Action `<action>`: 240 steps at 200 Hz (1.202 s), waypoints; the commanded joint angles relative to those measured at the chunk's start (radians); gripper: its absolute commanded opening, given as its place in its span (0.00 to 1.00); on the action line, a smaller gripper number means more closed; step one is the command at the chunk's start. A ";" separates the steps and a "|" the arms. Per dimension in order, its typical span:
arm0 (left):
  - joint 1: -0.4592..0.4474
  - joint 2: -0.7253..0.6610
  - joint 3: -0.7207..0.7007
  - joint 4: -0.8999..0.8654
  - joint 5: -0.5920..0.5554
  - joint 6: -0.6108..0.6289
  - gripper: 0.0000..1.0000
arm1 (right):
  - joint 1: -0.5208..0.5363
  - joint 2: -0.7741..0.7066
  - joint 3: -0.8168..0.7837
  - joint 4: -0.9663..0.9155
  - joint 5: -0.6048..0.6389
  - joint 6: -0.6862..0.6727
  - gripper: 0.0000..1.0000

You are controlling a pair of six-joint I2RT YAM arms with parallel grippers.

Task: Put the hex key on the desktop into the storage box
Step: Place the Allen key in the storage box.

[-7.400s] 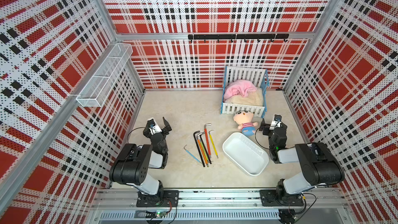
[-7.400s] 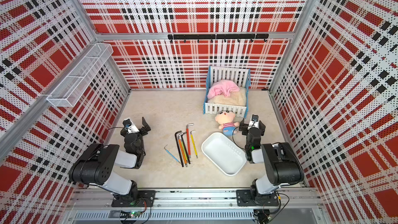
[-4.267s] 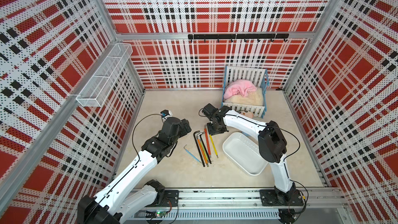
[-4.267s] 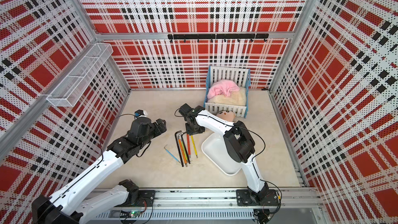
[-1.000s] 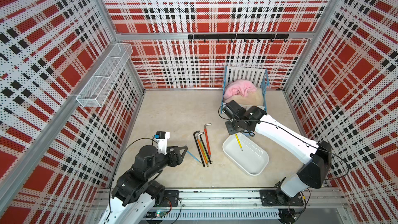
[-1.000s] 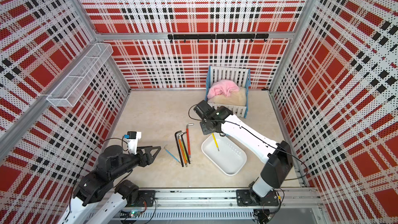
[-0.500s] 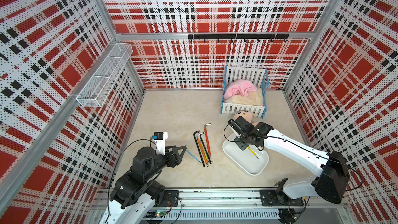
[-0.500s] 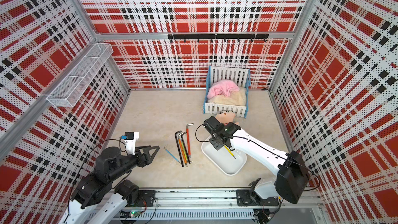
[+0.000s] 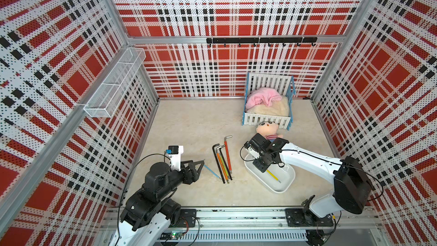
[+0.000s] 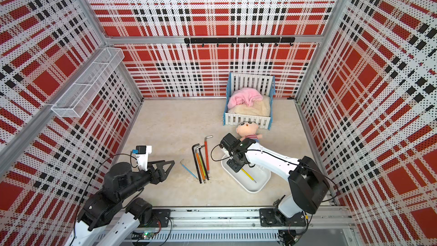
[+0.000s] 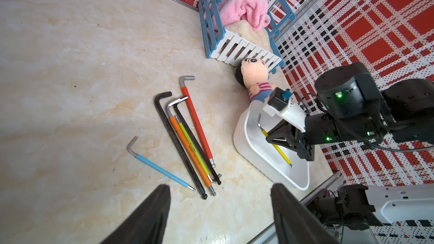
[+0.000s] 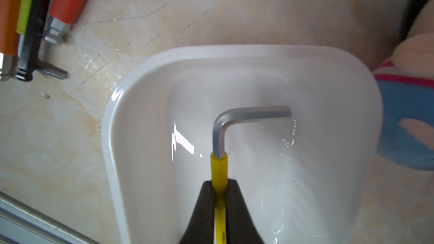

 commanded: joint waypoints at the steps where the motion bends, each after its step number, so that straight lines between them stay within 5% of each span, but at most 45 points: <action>1: 0.004 -0.010 0.000 -0.006 -0.015 0.001 0.73 | 0.001 0.031 -0.003 0.005 -0.091 0.006 0.00; 108: 0.024 -0.011 -0.001 -0.006 -0.009 0.006 0.74 | 0.001 0.130 -0.011 0.032 -0.133 0.032 0.00; 168: 0.025 -0.011 -0.001 -0.006 -0.009 0.007 0.74 | 0.002 0.109 -0.019 0.041 -0.105 0.049 0.34; 240: 0.033 -0.011 -0.001 -0.006 -0.008 0.007 0.74 | 0.001 0.002 0.109 -0.045 0.011 0.101 0.36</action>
